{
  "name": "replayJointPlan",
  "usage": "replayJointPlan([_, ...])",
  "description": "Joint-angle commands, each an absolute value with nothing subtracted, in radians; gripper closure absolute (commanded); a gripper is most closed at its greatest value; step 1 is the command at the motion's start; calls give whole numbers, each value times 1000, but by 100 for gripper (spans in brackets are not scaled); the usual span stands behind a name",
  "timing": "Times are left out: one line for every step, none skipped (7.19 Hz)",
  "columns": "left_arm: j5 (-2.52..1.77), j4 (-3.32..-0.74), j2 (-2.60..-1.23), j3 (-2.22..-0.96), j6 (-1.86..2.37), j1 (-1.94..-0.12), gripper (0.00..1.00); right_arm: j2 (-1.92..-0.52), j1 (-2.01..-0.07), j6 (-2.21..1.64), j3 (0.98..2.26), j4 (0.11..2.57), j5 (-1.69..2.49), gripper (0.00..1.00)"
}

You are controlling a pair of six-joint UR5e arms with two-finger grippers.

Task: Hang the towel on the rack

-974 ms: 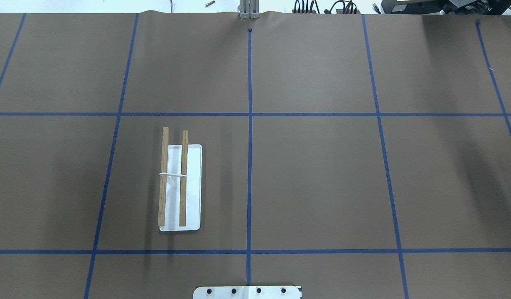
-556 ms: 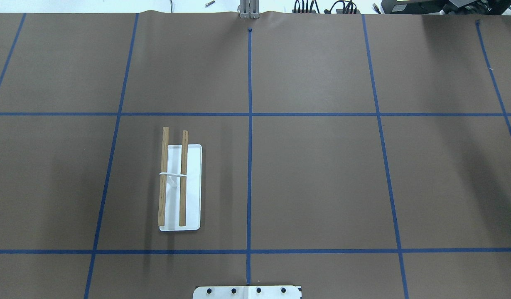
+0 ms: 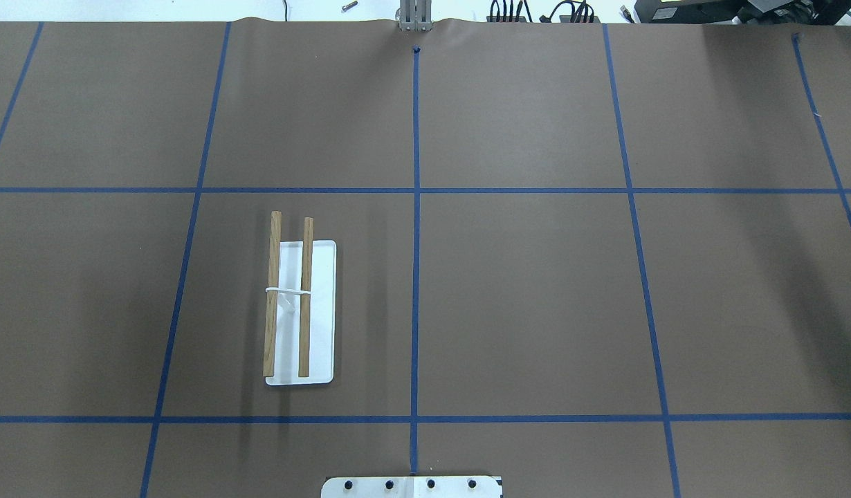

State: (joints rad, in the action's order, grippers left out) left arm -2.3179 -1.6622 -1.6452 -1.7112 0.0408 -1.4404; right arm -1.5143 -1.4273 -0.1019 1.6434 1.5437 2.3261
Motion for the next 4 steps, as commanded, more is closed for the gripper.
replayJointPlan([-2318,-1664,-1644,-1709,40,-1440,2,-1505,-1427,70,1522,1545,2295,0])
replayJointPlan([-2318,-1664,-1644,-1710,40,-1440,2,-1479,-1414,77,1476,1545,2286,2])
replayJointPlan([-2318,-1664,-1644,-1710,41,-1439,2,-1464,-1367,77,1429,1540,2258,5])
replayJointPlan([-2318,-1664,-1644,-1709,40,-1439,2,-1447,-1344,77,1399,1523,2214,12])
